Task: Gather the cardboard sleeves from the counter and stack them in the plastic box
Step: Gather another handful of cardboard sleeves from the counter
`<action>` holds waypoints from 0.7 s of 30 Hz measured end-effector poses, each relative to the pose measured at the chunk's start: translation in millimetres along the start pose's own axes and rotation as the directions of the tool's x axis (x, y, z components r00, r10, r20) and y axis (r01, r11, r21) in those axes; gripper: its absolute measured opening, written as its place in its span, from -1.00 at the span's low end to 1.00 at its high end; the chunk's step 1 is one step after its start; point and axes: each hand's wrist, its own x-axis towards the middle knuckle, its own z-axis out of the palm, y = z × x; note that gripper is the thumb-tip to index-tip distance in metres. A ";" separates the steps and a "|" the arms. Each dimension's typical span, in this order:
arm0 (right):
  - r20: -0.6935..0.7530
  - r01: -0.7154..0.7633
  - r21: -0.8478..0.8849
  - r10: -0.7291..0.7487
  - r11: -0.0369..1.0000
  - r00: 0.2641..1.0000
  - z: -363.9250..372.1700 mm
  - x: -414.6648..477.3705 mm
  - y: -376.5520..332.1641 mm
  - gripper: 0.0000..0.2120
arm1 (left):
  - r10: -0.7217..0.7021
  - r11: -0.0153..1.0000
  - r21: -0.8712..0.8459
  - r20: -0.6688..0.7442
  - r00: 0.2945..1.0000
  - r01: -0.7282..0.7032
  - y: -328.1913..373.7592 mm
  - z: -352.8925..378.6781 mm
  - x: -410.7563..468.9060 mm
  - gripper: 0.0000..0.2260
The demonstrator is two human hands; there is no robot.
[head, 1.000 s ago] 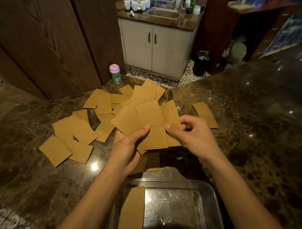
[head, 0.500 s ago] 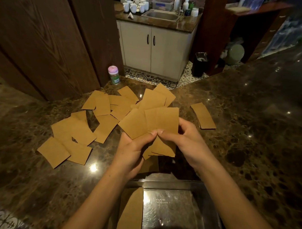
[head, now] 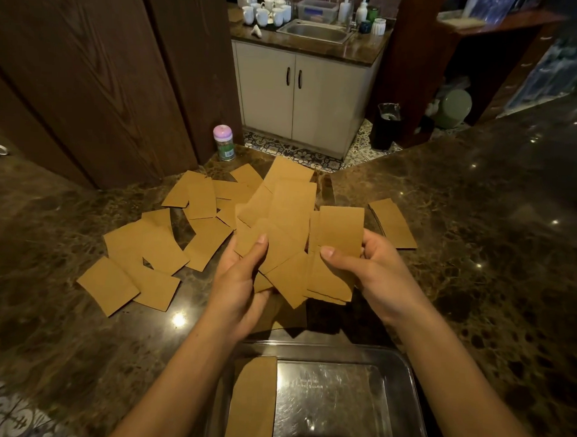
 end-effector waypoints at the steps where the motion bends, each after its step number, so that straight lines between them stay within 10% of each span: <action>1: 0.019 -0.005 -0.005 0.005 1.000 1.000 0.3 -0.2 -0.8 -0.71 | 0.014 1.000 0.005 0.001 1.000 -0.014 0.5 -0.1 -0.3 -0.68; 11: 0.213 0.091 -0.377 -0.010 0.922 0.977 0.2 -5.9 -8.0 -0.70 | 0.029 0.996 0.082 0.058 0.998 -0.034 1.4 -5.0 -7.2 -0.58; 21: 0.227 0.060 -0.363 0.026 0.930 0.974 -14.9 -11.0 -9.4 -0.72 | 0.042 0.995 0.096 -0.005 0.999 -0.041 -2.9 -4.0 -7.6 -0.68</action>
